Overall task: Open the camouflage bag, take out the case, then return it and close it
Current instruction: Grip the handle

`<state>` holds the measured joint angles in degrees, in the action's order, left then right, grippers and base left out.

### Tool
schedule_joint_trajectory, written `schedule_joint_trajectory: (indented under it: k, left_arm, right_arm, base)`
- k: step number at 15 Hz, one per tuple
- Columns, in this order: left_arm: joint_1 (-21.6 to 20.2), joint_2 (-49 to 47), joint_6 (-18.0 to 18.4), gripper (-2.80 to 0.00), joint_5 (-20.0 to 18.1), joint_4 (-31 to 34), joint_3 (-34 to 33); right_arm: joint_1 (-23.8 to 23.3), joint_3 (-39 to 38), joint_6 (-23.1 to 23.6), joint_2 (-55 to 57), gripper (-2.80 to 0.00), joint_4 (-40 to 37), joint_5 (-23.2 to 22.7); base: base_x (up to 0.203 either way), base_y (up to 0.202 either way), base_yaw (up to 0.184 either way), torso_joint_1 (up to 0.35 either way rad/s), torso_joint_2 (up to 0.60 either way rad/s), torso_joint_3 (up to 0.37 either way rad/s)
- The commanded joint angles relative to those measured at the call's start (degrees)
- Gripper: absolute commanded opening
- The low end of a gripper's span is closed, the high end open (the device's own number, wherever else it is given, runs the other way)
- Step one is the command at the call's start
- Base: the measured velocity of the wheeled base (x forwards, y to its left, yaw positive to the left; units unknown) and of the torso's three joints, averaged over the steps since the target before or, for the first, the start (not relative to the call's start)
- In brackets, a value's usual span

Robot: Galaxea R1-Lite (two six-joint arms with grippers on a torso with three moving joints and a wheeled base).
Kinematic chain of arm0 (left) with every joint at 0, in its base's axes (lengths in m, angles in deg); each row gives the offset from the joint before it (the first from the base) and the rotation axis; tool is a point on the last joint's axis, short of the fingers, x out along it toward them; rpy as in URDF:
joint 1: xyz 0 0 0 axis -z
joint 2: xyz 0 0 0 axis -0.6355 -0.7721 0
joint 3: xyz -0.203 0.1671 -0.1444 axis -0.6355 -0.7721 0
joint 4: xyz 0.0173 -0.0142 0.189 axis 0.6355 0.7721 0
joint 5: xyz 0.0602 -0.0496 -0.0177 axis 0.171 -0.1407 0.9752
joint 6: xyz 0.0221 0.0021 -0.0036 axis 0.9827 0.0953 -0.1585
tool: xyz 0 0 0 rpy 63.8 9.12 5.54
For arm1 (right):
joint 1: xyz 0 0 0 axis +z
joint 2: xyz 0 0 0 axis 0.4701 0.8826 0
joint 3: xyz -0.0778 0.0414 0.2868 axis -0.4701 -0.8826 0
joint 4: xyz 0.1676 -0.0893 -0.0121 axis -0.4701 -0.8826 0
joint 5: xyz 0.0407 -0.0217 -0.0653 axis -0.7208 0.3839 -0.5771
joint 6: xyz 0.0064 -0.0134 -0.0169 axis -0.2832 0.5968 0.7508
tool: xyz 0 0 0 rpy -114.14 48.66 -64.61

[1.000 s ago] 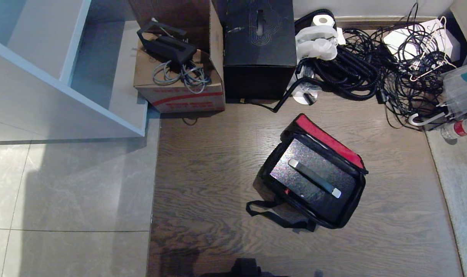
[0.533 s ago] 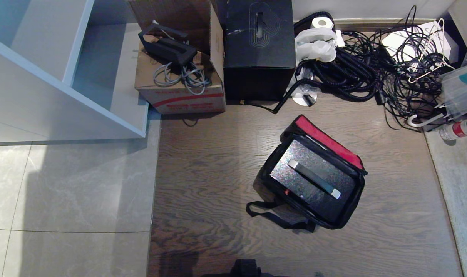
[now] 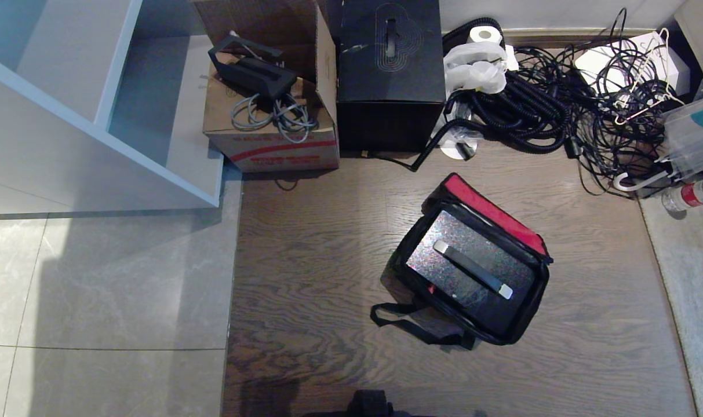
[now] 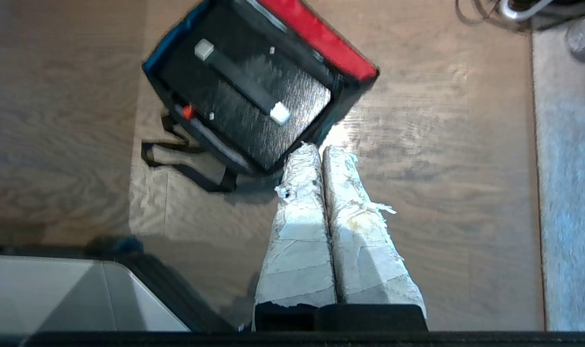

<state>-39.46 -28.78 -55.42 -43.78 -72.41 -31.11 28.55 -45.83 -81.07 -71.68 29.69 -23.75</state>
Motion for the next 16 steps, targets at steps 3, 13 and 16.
schedule_joint_trajectory:
  k: [3,13,16]
  left_arm:
    - [0.00,0.00,0.01,-2.80,0.04,-0.02,0.00]
    - [0.00,0.00,0.01,-2.80,0.04,-0.01,0.00]
    - [0.00,0.00,0.01,-2.80,0.04,0.00,0.00]
  right_arm:
    - [0.01,17.25,-0.98,0.35,-2.80,-13.14,-0.05]
    - [0.63,39.60,-8.36,50.77,-2.80,-31.95,-9.51]
    - [2.24,40.74,-5.07,64.05,-2.80,-18.76,-10.93]
  base:
    - [0.000,0.000,0.000,0.000,0.00,0.000]
    - [0.000,0.000,0.000,0.000,0.00,0.000]
    - [0.000,0.000,0.000,0.000,0.00,0.000]
